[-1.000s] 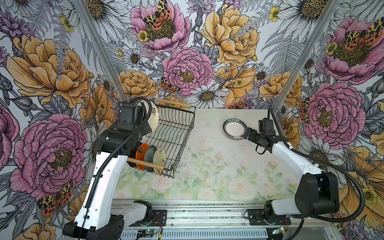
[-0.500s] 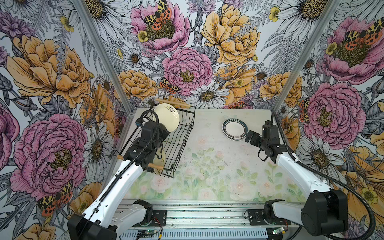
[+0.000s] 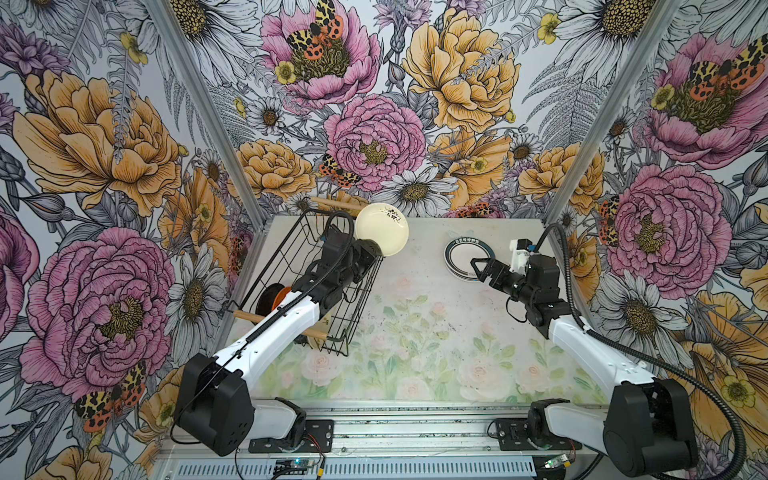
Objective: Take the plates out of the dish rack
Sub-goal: 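Lift the cream plate out of the rack with the left gripper while the right approaches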
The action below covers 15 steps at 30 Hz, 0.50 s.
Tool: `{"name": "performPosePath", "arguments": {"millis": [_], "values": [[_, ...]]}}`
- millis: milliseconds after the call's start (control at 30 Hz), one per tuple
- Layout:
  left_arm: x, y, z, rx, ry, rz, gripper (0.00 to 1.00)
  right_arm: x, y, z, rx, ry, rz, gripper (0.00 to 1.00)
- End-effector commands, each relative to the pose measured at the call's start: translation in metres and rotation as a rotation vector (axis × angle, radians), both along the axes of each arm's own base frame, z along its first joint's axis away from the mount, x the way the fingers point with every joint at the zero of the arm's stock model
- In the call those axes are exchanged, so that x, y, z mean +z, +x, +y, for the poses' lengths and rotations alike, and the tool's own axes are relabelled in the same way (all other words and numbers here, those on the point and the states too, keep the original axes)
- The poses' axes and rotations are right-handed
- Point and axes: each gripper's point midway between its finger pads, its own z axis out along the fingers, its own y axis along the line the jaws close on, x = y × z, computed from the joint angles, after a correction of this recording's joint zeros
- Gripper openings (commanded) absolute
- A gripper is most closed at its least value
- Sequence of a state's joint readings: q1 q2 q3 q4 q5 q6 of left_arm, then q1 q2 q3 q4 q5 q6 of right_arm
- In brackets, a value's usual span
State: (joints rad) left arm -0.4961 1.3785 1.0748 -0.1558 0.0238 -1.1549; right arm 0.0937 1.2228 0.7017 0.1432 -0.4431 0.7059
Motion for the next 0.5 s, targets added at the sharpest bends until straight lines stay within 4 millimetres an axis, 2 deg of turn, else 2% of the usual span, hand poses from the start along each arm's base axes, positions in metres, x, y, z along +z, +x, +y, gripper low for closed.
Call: {"name": "performPosePath", "arguments": {"millis": [0,200,467], "values": [[0.022,0.001,-0.038,-0.116,-0.119,-0.028,0.00,0.036,0.002,0.026,0.108,0.155,-0.131,0.94],[0.011,0.002,-0.072,-0.220,-0.149,0.032,0.00,0.049,0.007,0.044,0.155,0.241,-0.202,0.86],[-0.006,-0.002,-0.107,-0.357,-0.109,0.112,0.00,0.050,0.018,0.064,0.202,0.270,-0.192,0.76]]}}
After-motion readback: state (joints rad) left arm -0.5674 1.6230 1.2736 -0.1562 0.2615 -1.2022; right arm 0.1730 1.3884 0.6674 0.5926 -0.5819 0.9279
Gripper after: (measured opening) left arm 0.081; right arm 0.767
